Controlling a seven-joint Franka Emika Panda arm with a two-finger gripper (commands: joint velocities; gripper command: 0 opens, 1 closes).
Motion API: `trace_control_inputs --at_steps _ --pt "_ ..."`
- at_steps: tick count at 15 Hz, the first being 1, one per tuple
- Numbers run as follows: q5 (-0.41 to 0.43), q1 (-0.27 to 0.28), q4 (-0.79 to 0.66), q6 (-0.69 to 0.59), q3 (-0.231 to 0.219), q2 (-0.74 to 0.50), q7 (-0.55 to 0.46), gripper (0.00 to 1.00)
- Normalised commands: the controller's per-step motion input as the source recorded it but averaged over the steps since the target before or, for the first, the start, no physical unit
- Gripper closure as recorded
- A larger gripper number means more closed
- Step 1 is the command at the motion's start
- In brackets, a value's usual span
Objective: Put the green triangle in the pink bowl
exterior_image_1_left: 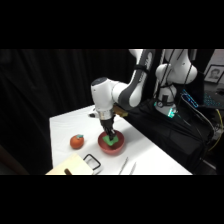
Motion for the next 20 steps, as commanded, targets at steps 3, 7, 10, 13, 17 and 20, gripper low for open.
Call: trace_control_inputs --at_steps 3,7,10,13,17,20 --pt "0.047 0.005 0.08 0.07 0.029 0.06 0.02 0.24" --pt "0.006 0.028 0.02 -0.02 0.018 -0.04 0.04 0.0" --pt "-0.045 0.061 -0.09 -0.12 0.007 -0.23 0.08 0.0" --pt "-0.066 0.061 -0.13 -0.2 -0.002 -0.34 0.11 0.0" --pt "-0.077 0.045 -0.14 -0.23 -0.011 -0.39 0.12 0.0" --pt "-0.084 0.039 -0.12 -0.23 -0.017 -0.4 0.14 0.0"
